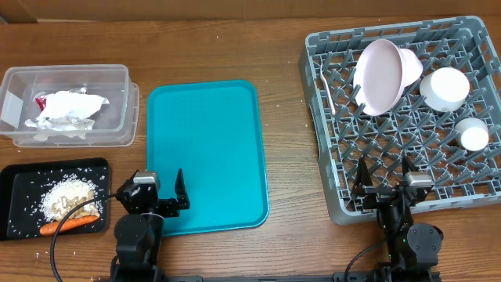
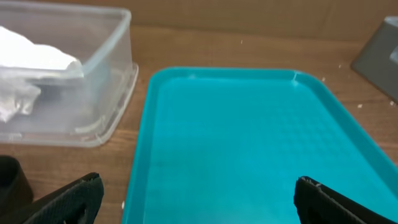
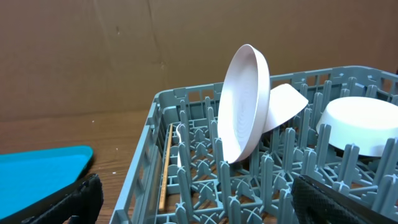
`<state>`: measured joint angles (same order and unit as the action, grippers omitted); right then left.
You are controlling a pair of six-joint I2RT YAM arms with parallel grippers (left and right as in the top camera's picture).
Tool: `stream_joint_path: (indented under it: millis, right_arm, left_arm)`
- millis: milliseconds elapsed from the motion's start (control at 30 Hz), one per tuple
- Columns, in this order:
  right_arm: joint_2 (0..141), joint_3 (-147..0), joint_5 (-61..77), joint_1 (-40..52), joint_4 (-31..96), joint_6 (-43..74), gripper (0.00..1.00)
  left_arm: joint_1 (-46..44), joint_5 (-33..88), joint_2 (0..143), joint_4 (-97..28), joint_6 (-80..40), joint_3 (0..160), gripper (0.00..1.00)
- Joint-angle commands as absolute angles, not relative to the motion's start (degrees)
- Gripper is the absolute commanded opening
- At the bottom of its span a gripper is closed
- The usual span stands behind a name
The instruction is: Sort waste into correct bins and load items into the dishwasher
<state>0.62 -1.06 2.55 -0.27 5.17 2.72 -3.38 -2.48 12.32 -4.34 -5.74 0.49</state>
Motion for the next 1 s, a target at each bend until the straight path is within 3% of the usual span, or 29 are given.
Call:
stream_joint_path:
  millis: [0,467,967]
  right_arm:
    - [0.16,-0.47,1.98,0.03,4.73,2.52,1.00]
    - [0.16,-0.47,2.00,0.03,4.73,2.55,1.00]
    - [0.16,-0.47,2.00,0.03,4.73,2.55,1.00]
  left_arm:
    - [-3.11,-3.29,8.45,-4.27,-3.29,0.27,1.00]
    - [4.01,-2.98,0.99,-4.29,-1.85,0.27,1.00]
    - [2.81,-2.96,0.25,-4.23,-1.28,0.27,1.00]
